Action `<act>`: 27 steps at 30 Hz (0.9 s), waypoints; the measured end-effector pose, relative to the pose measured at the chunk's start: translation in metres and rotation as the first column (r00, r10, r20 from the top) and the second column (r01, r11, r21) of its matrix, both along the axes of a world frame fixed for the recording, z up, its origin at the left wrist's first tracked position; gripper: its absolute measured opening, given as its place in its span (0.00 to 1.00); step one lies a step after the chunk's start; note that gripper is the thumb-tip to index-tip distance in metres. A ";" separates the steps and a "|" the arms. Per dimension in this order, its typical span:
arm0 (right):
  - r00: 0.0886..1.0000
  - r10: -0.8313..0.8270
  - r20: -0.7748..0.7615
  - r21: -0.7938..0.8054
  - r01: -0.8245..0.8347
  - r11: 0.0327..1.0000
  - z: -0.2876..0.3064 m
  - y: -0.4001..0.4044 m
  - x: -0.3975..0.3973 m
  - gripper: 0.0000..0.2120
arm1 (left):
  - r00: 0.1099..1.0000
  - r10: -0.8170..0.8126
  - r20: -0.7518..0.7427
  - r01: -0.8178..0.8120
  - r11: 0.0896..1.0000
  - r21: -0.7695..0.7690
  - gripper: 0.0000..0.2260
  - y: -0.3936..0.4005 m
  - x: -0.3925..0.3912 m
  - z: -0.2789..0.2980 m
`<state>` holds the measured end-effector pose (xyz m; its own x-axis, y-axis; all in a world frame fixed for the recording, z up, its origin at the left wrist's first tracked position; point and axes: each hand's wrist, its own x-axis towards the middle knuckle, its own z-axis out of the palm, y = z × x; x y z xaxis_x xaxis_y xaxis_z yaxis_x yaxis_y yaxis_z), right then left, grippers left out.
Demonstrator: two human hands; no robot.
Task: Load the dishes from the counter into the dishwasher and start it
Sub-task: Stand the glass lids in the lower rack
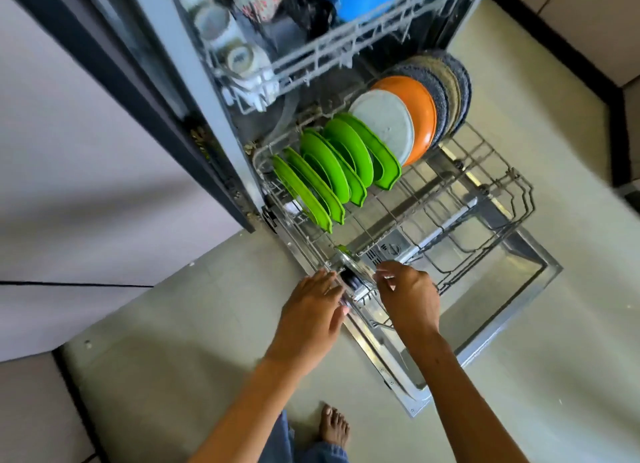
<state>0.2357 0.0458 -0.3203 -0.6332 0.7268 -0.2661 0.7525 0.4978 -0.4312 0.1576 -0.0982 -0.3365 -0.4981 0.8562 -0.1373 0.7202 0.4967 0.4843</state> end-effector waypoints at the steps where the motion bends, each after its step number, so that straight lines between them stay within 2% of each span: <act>1: 0.999 0.034 -0.031 -0.007 -0.034 0.999 0.024 -0.007 -0.005 0.09 | 0.999 0.033 -0.042 -0.033 0.999 0.008 0.16 -0.008 -0.004 0.028; 4: 0.981 0.134 -0.138 -0.025 -0.138 0.990 0.111 -0.034 -0.017 0.08 | 0.979 0.145 -0.141 -0.138 0.989 0.055 0.14 -0.042 -0.012 0.134; 7: 0.913 0.238 -0.331 -0.018 -0.258 0.966 0.214 -0.076 -0.019 0.09 | 0.929 0.303 -0.212 -0.288 0.953 0.097 0.18 -0.099 -0.002 0.252; 9: 0.852 0.320 -0.414 0.017 -0.345 0.939 0.267 -0.105 -0.016 0.06 | 0.865 0.432 -0.256 -0.404 0.902 0.154 0.18 -0.139 0.011 0.305; 12: 0.751 0.449 -0.485 -0.041 -0.532 0.846 0.332 -0.161 -0.018 0.07 | 0.720 0.606 -0.339 -0.561 0.795 0.231 0.17 -0.213 0.049 0.370; 13: 0.721 0.464 -0.514 -0.042 -0.562 0.826 0.339 -0.173 -0.016 0.06 | 0.692 0.635 -0.345 -0.589 0.772 0.240 0.16 -0.228 0.062 0.378; 16: 0.565 0.604 -0.563 0.030 -0.716 0.697 0.366 -0.231 -0.024 0.05 | 0.516 0.760 -0.395 -0.726 0.633 0.270 0.15 -0.284 0.098 0.406; 19: 0.367 0.748 -0.553 0.123 -0.852 0.509 0.394 -0.306 -0.029 0.04 | 0.273 0.877 -0.396 -0.857 0.409 0.314 0.16 -0.346 0.137 0.425; 23: 0.105 0.794 -0.599 0.211 -0.936 0.283 0.409 -0.396 -0.025 0.05 | -0.006 0.903 -0.429 -0.936 0.146 0.321 0.17 -0.409 0.187 0.436; 27: -0.053 0.792 -0.609 0.211 -0.973 0.097 0.406 -0.462 -0.018 0.05 | -0.189 0.882 -0.431 -0.938 -0.032 0.345 0.18 -0.451 0.221 0.428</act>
<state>0.2182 -0.4166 0.0858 -0.7333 -0.5915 0.3351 -0.6215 0.3836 -0.6830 0.3788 -0.5495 0.0914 -0.7490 -0.5317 0.3954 -0.4613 0.8468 0.2649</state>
